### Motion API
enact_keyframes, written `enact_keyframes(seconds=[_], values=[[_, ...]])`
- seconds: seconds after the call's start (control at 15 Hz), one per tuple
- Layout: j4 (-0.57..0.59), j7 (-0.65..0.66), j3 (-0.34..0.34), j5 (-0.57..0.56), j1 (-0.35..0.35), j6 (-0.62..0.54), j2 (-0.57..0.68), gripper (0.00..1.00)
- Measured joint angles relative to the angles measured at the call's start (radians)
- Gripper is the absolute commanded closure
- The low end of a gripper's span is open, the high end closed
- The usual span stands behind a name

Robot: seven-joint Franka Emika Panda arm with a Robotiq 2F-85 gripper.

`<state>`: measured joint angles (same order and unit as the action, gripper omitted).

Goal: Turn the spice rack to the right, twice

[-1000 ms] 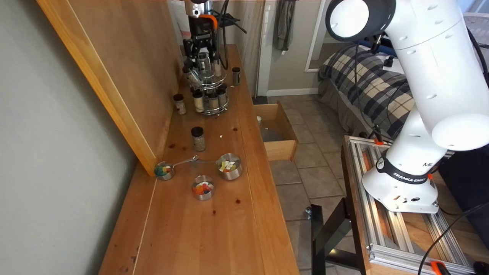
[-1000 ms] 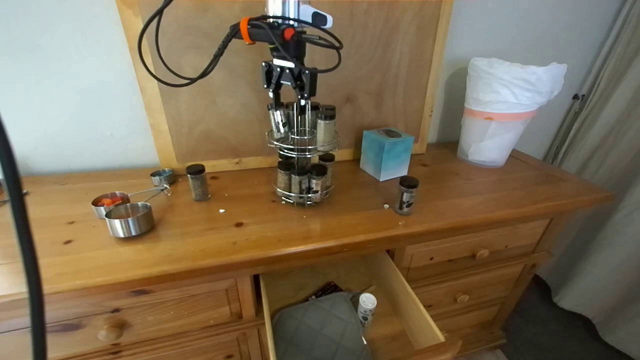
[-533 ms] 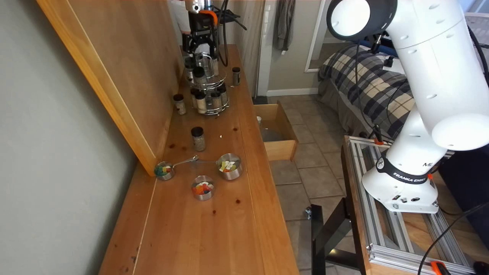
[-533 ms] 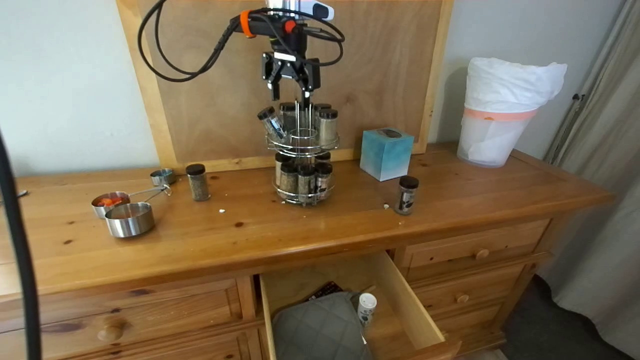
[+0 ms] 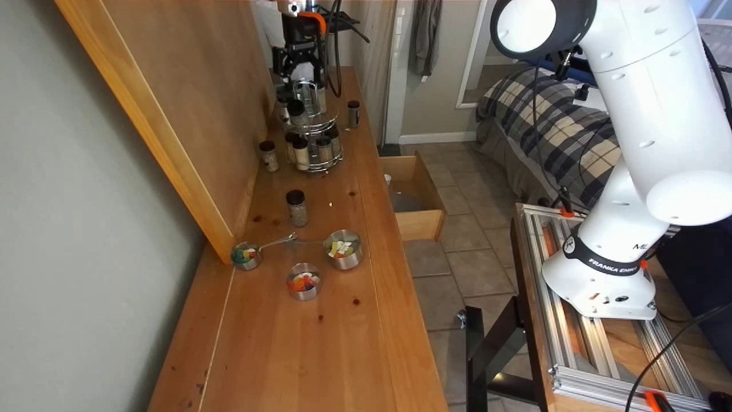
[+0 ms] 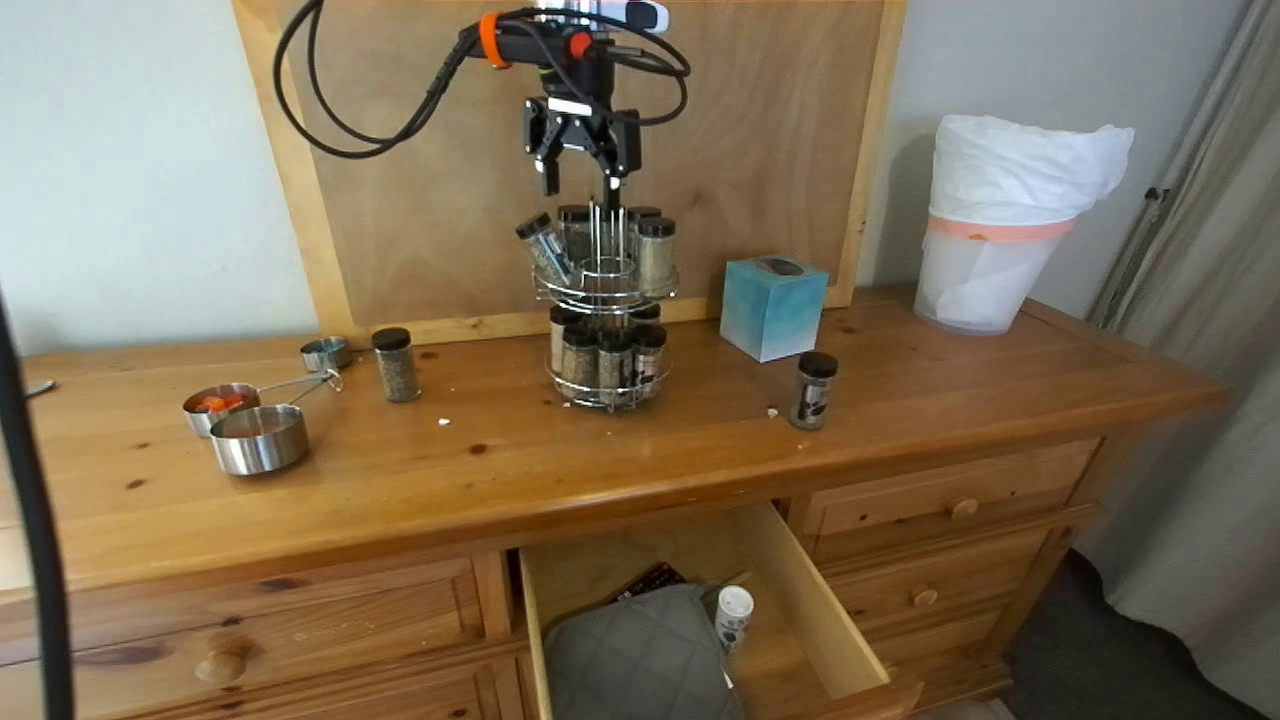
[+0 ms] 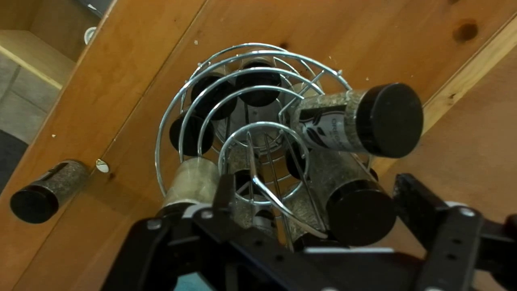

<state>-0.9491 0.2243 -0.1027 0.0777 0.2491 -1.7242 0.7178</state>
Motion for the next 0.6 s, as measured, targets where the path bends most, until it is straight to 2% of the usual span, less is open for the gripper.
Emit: enact_keyframes(seconds=[0.2,0.6], values=[[0.000,0.003,0.004,0.020,0.001,0.000,0.000,0.00],[0.000,0.061,0.009,0.131,0.027,-0.003,0.000,0.00]])
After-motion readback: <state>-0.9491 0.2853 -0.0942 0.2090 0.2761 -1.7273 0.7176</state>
